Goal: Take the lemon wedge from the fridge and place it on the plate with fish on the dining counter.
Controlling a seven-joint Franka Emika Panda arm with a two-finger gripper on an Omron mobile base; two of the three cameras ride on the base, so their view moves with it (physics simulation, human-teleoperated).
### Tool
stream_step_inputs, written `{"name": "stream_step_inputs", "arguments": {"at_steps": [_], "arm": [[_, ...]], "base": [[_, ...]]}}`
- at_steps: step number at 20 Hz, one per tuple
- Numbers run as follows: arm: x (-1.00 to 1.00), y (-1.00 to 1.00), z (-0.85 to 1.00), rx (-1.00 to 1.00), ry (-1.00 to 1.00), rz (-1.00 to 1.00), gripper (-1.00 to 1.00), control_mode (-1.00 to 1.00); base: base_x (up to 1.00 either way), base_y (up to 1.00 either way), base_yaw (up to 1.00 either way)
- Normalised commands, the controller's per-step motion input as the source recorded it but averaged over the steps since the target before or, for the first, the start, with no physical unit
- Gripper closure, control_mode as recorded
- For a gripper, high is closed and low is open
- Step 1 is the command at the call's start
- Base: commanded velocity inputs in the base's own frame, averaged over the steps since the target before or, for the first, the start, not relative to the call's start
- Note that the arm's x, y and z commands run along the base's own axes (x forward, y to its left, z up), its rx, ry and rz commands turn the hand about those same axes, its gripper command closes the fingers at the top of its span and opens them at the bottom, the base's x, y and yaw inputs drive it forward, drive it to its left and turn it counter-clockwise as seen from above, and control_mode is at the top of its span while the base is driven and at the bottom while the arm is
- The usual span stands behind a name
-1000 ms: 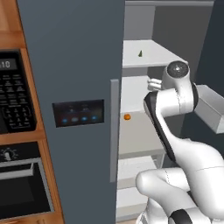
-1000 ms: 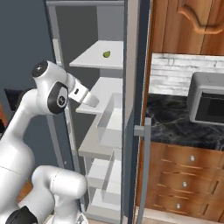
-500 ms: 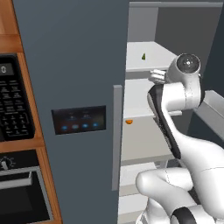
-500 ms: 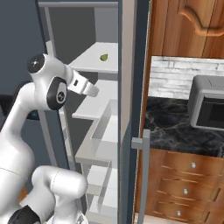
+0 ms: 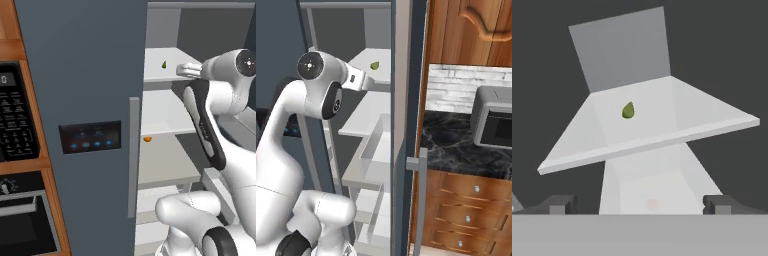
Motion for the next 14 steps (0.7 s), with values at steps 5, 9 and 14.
{"name": "stream_step_inputs", "arguments": {"at_steps": [5, 9, 14], "arm": [[0.42, 0.16, 0.03, -0.03, 0.09, 0.00, -1.00, -1.00], [0.38, 0.05, 0.00, -0.01, 0.22, 0.01, -1.00, -1.00], [0.16, 0.00, 0.00, -0.02, -0.04, 0.01, -1.00, -1.00]], "base": [[0.00, 0.00, 0.00], [0.00, 0.00, 0.00], [0.00, 0.00, 0.00]]}}
